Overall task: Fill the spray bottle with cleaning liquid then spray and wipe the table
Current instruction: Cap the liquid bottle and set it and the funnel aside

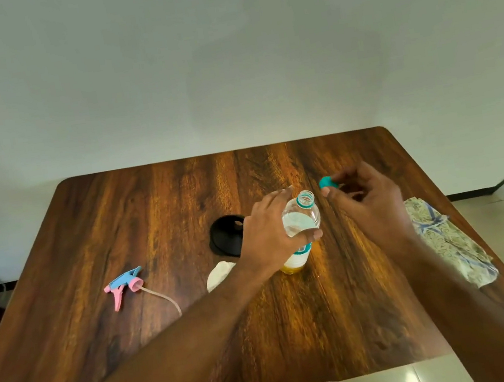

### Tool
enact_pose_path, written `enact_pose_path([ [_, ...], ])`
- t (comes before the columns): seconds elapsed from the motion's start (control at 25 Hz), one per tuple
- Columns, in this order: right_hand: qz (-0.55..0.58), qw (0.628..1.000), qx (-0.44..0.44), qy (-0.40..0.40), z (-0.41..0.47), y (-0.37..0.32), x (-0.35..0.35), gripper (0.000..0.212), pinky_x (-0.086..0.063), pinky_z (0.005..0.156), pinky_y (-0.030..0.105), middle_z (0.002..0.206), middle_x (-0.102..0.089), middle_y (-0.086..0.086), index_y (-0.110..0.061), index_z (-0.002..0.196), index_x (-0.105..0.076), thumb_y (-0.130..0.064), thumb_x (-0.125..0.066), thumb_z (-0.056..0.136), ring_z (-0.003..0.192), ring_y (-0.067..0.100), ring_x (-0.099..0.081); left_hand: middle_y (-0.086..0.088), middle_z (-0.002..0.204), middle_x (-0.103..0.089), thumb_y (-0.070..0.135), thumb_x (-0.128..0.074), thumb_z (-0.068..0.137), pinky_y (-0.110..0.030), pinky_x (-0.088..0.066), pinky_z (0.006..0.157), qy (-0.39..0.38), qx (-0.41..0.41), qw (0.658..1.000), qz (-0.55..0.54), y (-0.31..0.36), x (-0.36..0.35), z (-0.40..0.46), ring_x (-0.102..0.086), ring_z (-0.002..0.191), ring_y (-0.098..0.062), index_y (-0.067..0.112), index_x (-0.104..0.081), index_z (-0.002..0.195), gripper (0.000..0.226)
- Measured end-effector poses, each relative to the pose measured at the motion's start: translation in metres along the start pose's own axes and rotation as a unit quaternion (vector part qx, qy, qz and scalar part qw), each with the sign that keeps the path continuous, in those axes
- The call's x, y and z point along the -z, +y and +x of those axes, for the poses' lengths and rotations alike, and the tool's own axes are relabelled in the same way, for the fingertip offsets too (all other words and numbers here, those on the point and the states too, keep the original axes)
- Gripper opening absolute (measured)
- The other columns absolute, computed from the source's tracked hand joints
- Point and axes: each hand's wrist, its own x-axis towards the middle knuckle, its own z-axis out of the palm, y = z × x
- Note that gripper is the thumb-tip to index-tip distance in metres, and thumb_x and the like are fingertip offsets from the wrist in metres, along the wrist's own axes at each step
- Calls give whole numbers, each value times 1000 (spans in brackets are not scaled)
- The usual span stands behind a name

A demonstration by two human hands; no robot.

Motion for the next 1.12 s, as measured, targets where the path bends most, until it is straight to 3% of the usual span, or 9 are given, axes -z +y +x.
enact_pose_path([
  [0.12,-78,994,51,-55,10,-1,-15,24,-56,70,11,98,-67,-26,-31,107,-64,-30,-75,86,92,-3,-66,7,147,-49,74,-66,72,-45,-41,104,1,20,998,55,4,-14,9,-44,133,-16,29,-40,147,91],
  [0.2,-116,988,68,-76,14,4,-23,25,-56,73,11,101,-69,-21,-26,110,-66,-28,-75,87,90,-3,-67,8,142,-54,73,-65,73,-43,-41,100,16,32,997,71,1,-22,11,-48,129,-16,31,-44,142,83],
  [0.36,-143,983,75,-85,19,10,-28,26,-59,80,22,109,-74,-4,-18,113,-69,-29,-73,89,94,9,-69,9,131,-62,68,-67,76,-36,-43,93,54,30,996,69,-4,-30,14,-55,120,-14,30,-53,131,69],
  [0.52,-166,979,80,-89,19,11,-26,27,-60,83,27,111,-73,-3,-18,114,-69,-28,-72,89,97,11,-68,10,129,-64,70,-67,75,-40,-50,92,60,25,995,75,-6,-31,16,-57,117,-14,31,-54,130,69],
  [0.72,-230,960,88,-131,24,6,-27,39,-56,94,34,124,-69,0,-19,131,-62,-33,-64,95,108,17,-64,10,128,-65,71,-67,74,-40,-50,89,69,15,993,93,-8,-31,16,-59,116,-14,31,-55,130,70],
  [0.92,-310,941,78,-109,34,-2,-30,38,-52,76,22,103,-65,-2,-21,111,-65,-50,-68,87,90,12,-58,9,129,-65,72,-66,74,-38,-50,86,80,1,991,103,-7,-30,16,-59,116,-14,30,-55,133,73],
  [1.12,-354,901,124,-217,47,-11,-21,34,-52,76,20,107,-62,-1,-21,121,-64,-42,-62,94,90,11,-58,9,130,-65,72,-66,73,-37,-50,86,86,0,990,108,-6,-28,15,-60,116,-13,29,-56,133,75],
])
